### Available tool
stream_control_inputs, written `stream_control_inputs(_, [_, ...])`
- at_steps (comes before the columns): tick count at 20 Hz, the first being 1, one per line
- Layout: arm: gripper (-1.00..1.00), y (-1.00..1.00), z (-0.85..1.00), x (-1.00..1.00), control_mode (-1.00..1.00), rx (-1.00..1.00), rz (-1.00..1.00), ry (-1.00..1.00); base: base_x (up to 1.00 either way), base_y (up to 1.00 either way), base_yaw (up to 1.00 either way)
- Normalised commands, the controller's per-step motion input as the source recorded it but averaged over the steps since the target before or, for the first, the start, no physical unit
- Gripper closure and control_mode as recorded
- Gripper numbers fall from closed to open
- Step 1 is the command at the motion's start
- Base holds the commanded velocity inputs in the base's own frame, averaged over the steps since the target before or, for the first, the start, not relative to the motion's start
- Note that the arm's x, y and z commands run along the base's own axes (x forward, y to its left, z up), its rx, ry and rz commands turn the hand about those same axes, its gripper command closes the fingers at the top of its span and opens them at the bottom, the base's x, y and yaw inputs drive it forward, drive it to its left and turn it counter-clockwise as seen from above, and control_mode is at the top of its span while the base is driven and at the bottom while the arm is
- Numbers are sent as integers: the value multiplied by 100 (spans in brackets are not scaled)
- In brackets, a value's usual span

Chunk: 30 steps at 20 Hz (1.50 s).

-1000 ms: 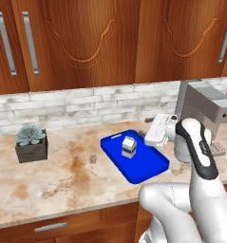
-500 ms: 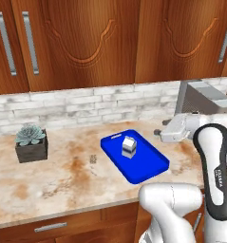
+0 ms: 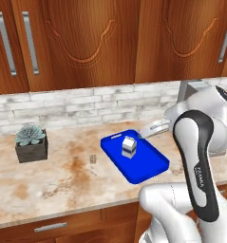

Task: Take out the milk from the fridge and place it on the tray on the counter. Then take the sugar cube near the tray and place it in the tray.

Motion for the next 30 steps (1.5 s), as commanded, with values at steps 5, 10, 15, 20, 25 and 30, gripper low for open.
stream_control_inputs(5, [-100, 98, -46, -25, -100, -13, -12, 36, 0, 0, 0])
stream_control_inputs(10, [-100, 60, -65, -3, -100, -15, -12, 33, 0, 0, 0])
stream_control_inputs(15, [-100, 35, -59, 41, -100, -17, -16, 17, 0, 0, 0])
stream_control_inputs(20, [-100, 15, -32, 33, -100, -14, -15, 12, 0, 0, 0])
stream_control_inputs(25, [-100, 1, -54, 58, -100, -5, -6, 7, 0, 0, 0])
stream_control_inputs(30, [-100, -2, -60, 65, -100, -3, -1, 0, 0, 0, 0])
